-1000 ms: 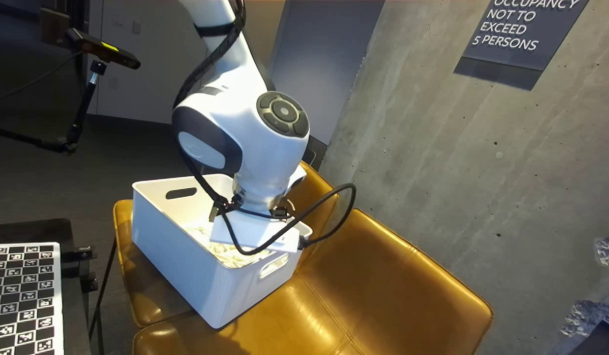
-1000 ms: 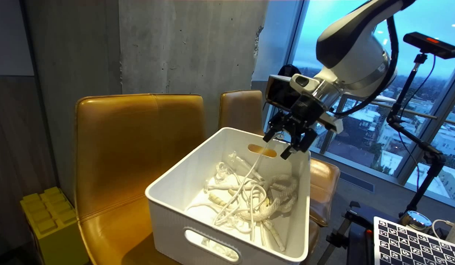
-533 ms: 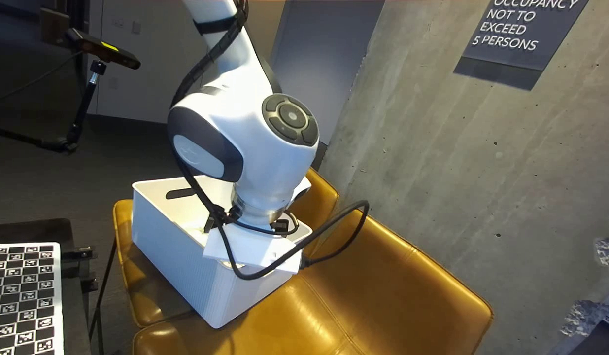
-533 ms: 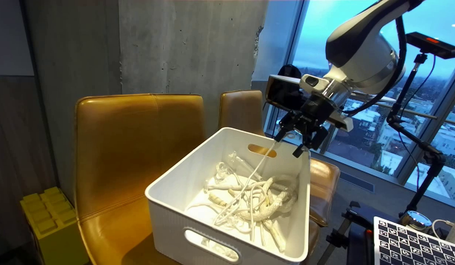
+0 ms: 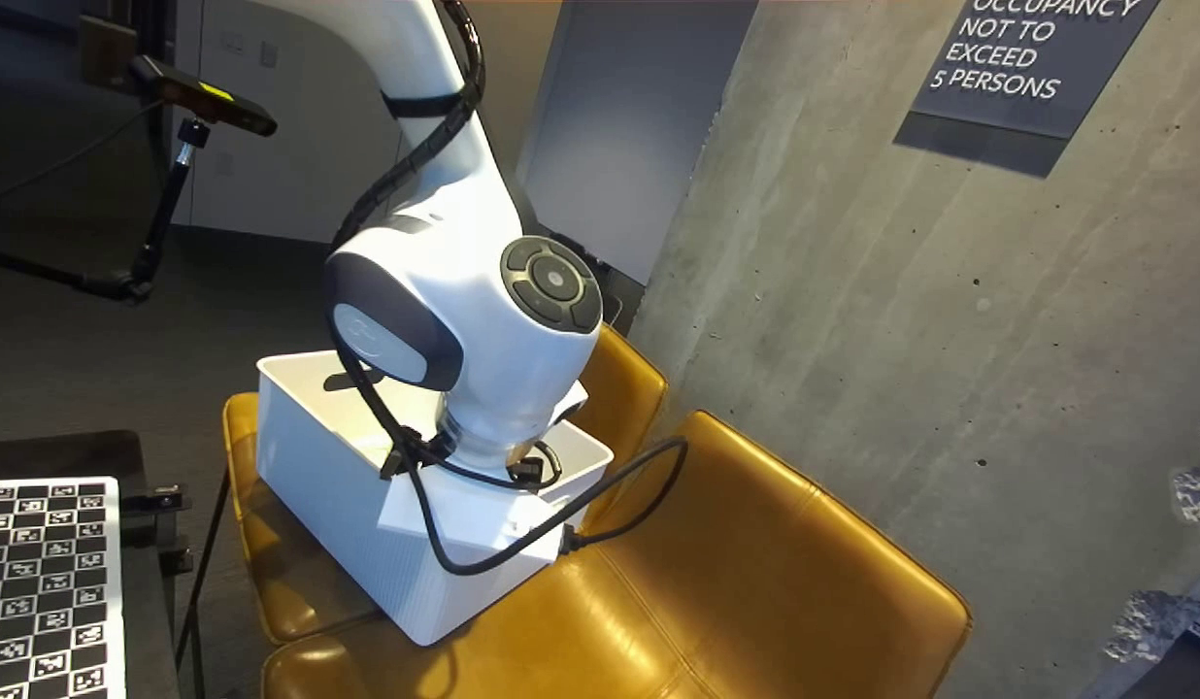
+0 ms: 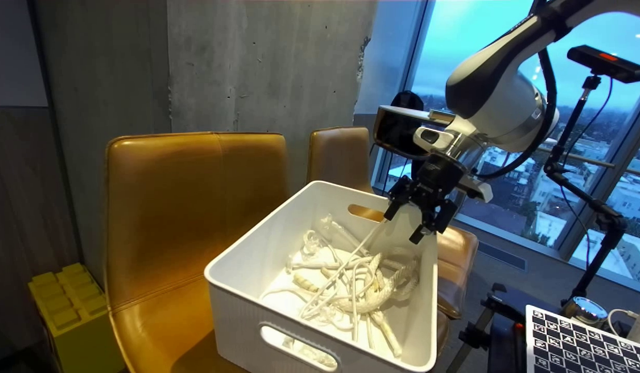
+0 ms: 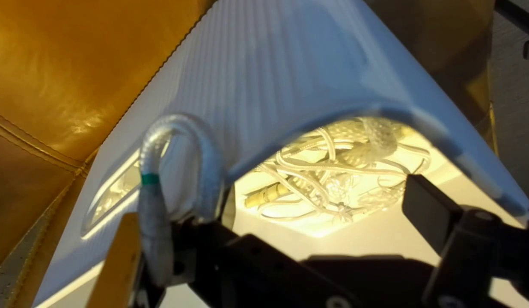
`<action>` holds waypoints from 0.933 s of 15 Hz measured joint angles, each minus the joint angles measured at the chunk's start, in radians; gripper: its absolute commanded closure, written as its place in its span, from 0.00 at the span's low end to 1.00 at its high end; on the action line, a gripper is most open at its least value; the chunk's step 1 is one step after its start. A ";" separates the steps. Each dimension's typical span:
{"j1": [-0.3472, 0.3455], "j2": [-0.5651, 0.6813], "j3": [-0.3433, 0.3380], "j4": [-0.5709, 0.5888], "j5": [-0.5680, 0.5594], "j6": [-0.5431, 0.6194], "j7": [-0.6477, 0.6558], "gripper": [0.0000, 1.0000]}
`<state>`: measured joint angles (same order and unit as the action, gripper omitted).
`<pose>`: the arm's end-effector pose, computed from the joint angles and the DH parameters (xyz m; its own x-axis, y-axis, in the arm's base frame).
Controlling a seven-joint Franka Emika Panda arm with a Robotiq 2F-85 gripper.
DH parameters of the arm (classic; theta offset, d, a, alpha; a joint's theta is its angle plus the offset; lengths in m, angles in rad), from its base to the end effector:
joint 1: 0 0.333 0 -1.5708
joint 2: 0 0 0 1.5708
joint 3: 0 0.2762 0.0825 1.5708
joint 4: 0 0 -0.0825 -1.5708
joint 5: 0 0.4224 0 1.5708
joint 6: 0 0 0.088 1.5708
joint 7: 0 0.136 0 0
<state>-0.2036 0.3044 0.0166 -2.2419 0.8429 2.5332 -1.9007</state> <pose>0.5456 -0.0985 0.1322 0.4828 0.7487 0.4543 0.8468 -0.5313 -0.0243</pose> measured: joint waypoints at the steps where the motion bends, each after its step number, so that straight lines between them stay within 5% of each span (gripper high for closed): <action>1: 0.005 0.000 0.000 0.001 0.000 0.001 0.005 0.00; 14: 0.134 0.002 0.059 0.004 -0.004 0.017 0.138 0.00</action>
<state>-0.0699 0.3064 0.0760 -2.2381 0.8389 2.5504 -1.7626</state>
